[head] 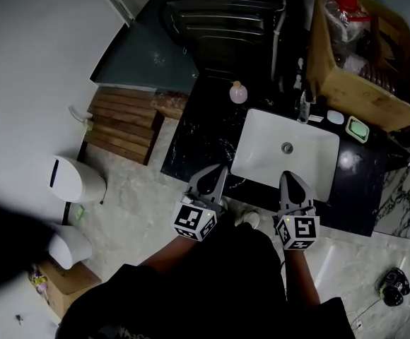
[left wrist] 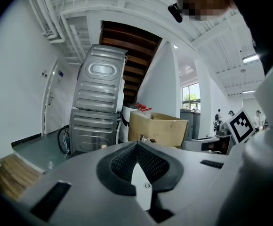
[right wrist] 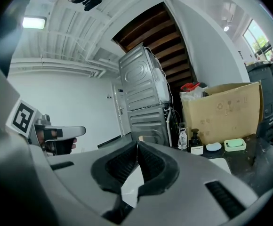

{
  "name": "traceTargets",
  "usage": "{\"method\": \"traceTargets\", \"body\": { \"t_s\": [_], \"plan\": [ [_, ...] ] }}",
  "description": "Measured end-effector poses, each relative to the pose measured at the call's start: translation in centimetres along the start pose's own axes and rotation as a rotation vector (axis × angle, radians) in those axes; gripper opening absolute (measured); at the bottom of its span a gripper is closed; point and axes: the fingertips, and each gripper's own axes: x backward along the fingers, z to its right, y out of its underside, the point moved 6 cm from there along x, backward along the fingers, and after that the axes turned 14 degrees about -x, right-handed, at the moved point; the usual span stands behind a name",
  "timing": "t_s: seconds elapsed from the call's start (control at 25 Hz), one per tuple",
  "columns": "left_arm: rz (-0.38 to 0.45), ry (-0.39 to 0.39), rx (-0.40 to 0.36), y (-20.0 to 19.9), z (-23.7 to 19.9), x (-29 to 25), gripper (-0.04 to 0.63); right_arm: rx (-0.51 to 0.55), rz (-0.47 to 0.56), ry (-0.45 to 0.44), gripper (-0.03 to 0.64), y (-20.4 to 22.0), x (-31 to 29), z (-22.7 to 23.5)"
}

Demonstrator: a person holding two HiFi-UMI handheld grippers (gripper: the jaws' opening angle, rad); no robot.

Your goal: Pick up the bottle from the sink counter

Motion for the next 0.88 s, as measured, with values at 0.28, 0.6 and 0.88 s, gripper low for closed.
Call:
{"method": "traceTargets", "body": {
  "t_s": [0.28,0.6,0.88],
  "plan": [
    [-0.004,-0.029,-0.011,0.4,-2.6,-4.2,0.014,0.027,-0.001,-0.037,0.038,-1.1,-3.2,-0.3],
    [-0.003,-0.023,-0.028,1.6,-6.2,-9.8,0.014,0.056,-0.053,0.033,0.038,-2.4,-7.5,1.0],
    [-0.024,-0.049,-0.023,3.2,-10.0,-13.4,0.015,0.055,-0.099,0.051,0.038,-2.7,-12.0,1.5]
  ]
}}
